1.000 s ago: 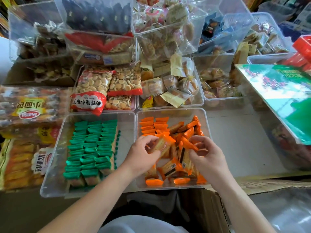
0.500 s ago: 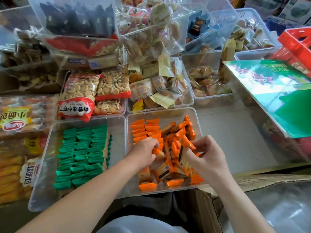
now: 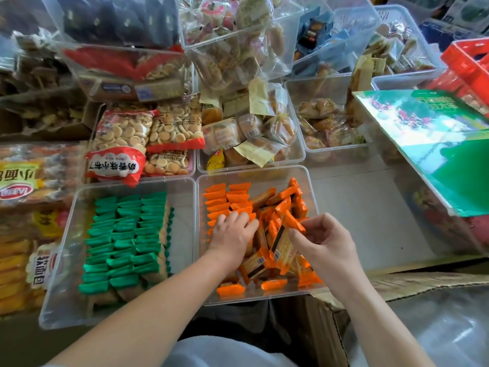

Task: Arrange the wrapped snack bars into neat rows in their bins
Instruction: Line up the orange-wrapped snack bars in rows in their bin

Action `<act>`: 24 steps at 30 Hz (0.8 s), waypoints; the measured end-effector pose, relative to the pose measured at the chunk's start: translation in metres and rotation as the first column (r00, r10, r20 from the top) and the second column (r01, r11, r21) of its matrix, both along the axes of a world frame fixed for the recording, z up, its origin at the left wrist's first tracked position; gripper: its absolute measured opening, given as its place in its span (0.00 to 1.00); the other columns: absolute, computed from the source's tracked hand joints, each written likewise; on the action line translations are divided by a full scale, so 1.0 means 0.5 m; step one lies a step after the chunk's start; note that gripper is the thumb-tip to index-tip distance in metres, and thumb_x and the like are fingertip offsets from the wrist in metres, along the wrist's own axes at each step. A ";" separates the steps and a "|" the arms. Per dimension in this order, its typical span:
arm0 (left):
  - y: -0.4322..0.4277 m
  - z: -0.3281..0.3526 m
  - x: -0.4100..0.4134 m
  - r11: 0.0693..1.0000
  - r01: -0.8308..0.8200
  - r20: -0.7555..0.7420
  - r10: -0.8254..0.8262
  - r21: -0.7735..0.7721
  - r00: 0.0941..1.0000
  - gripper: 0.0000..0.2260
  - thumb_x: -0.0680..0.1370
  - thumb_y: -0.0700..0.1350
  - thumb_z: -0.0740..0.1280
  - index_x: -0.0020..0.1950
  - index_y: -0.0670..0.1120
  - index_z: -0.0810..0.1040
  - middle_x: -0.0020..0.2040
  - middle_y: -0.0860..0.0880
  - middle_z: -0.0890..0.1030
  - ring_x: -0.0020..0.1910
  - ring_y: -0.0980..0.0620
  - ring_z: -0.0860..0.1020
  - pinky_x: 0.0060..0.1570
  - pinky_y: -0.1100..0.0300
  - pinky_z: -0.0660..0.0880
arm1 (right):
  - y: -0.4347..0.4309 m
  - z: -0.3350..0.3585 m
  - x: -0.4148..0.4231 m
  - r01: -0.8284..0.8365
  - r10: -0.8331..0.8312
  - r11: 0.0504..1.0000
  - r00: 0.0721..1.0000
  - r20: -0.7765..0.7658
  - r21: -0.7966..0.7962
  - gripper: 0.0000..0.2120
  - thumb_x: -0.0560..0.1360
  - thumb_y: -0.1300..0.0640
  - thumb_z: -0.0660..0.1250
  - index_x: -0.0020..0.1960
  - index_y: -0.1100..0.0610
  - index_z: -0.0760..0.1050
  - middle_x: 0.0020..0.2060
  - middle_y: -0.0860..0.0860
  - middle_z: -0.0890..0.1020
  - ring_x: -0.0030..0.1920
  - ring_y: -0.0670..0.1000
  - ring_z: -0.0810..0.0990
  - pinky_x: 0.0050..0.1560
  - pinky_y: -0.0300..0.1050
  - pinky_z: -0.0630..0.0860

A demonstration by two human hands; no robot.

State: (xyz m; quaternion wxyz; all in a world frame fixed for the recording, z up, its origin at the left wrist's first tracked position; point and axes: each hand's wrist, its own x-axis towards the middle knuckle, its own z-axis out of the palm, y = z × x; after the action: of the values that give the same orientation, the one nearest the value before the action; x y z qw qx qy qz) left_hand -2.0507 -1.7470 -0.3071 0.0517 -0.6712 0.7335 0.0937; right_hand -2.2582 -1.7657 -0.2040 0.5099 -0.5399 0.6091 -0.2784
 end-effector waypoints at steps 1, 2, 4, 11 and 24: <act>0.004 0.010 -0.002 0.999 -0.036 -0.047 0.035 -0.036 0.998 0.25 0.79 0.37 0.66 0.75 0.51 0.69 0.65 0.49 0.71 0.64 0.44 0.69 0.61 0.50 0.65 | 0.002 0.000 0.001 -0.004 0.004 1.000 1.000 -0.026 -0.014 0.08 0.74 0.54 0.78 0.46 0.52 0.79 0.37 0.48 0.84 0.37 0.45 0.81 0.37 0.38 0.79; 0.010 0.027 -0.005 0.993 -0.077 -0.142 0.064 -0.087 0.988 0.23 0.79 0.39 0.67 0.74 0.51 0.70 0.65 0.50 0.71 0.64 0.46 0.70 0.62 0.52 0.67 | 0.003 -0.001 0.003 -0.011 0.009 0.999 0.998 -0.064 -0.038 0.08 0.74 0.54 0.78 0.45 0.51 0.78 0.37 0.46 0.83 0.37 0.43 0.81 0.36 0.38 0.78; 0.033 0.077 -0.023 0.977 -0.188 -0.457 0.122 -0.102 0.881 0.17 0.79 0.43 0.70 0.67 0.52 0.75 0.62 0.54 0.73 0.61 0.53 0.72 0.60 0.59 0.72 | 0.007 -0.002 0.014 -0.037 0.023 0.995 0.990 -0.141 -0.097 0.09 0.74 0.54 0.78 0.45 0.49 0.76 0.38 0.42 0.83 0.39 0.44 0.82 0.38 0.43 0.81; 0.093 0.167 -0.070 0.871 -0.439 -0.809 0.416 0.221 0.417 0.15 0.74 0.51 0.77 0.53 0.59 0.73 0.46 0.60 0.82 0.44 0.63 0.80 0.39 0.68 0.74 | 0.031 0.016 0.067 -0.151 0.131 0.981 0.979 -0.156 -0.122 0.15 0.69 0.52 0.82 0.47 0.48 0.76 0.39 0.45 0.83 0.40 0.45 0.83 0.39 0.43 0.82; 0.113 0.174 -0.007 0.821 -0.310 -0.874 0.479 0.479 -0.081 0.14 0.78 0.36 0.75 0.62 0.48 0.82 0.57 0.48 0.87 0.58 0.48 0.85 0.61 0.47 0.81 | 0.009 0.013 0.025 -0.313 0.313 0.950 0.950 0.004 -0.010 0.16 0.78 0.58 0.73 0.64 0.46 0.81 0.48 0.42 0.87 0.50 0.44 0.85 0.52 0.47 0.84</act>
State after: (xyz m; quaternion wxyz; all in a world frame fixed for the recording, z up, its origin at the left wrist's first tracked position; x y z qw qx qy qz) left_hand -2.0542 -1.6907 -0.2201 -0.4453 -0.6009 0.3281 0.5771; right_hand -2.2455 -1.7610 -0.1975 0.5466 -0.6314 0.5131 -0.1984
